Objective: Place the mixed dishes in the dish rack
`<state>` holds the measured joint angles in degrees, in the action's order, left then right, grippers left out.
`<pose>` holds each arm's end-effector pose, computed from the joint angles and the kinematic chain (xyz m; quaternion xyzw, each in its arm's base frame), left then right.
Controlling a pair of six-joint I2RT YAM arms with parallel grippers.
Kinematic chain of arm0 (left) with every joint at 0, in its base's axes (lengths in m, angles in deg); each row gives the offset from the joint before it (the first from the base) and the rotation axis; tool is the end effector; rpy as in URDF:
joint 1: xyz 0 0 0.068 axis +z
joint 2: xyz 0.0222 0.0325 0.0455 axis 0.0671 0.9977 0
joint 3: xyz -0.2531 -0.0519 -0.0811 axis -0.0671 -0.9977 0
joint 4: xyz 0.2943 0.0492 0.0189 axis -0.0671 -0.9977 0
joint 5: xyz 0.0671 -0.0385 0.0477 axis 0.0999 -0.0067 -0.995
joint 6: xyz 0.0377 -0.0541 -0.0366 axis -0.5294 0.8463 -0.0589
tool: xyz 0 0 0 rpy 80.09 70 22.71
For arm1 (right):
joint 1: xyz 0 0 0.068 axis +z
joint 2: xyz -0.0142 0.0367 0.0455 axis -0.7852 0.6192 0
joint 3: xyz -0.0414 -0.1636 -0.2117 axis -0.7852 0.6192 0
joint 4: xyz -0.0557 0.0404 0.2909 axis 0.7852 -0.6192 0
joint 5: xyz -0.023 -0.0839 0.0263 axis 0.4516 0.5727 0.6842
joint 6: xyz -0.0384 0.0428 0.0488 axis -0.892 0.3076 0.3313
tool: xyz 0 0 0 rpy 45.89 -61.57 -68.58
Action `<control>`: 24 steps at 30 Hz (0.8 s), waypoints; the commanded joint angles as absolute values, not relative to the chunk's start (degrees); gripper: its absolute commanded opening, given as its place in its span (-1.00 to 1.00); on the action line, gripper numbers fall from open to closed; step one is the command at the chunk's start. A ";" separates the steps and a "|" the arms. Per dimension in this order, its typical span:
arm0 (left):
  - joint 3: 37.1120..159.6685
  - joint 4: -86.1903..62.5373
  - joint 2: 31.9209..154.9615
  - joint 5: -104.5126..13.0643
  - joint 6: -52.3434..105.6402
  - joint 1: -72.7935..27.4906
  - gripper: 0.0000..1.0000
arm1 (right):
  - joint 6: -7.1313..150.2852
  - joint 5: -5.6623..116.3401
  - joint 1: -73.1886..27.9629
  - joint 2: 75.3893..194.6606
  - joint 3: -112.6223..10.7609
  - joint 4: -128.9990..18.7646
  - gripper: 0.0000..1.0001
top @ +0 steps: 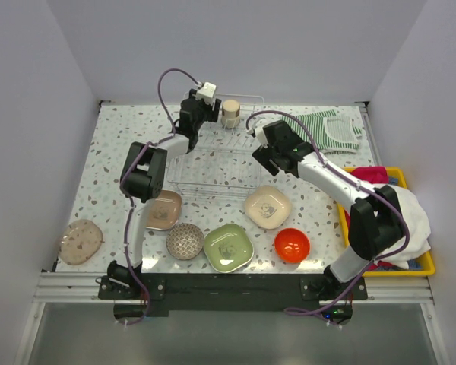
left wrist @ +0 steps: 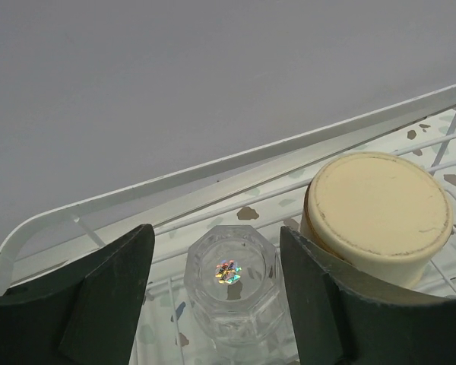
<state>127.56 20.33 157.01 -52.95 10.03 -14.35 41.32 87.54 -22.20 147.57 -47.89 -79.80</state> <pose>0.5858 -0.1937 0.1510 0.1526 0.7114 -0.0851 0.6807 0.3739 0.1815 0.2332 -0.3337 0.8470 -0.1778 0.3735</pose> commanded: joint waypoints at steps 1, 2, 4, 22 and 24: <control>126.51 20.96 152.69 -53.81 10.94 -14.52 0.47 | 40.77 88.82 -22.47 144.74 -47.02 -79.48 0.97; 126.42 20.70 152.16 -53.81 10.94 -14.52 0.48 | 40.68 88.73 -22.47 144.47 -47.02 -79.48 0.97; 126.59 20.00 150.05 -53.72 11.37 -14.52 0.51 | 40.77 88.56 -22.47 144.30 -47.10 -79.57 0.97; 102.96 -5.56 106.04 -56.80 2.33 -10.83 0.65 | 40.41 80.14 -22.65 139.30 -49.65 -83.60 0.97; 99.54 -13.03 100.16 -55.04 0.40 -10.22 0.65 | 40.77 77.23 -22.65 138.06 -49.30 -86.14 0.97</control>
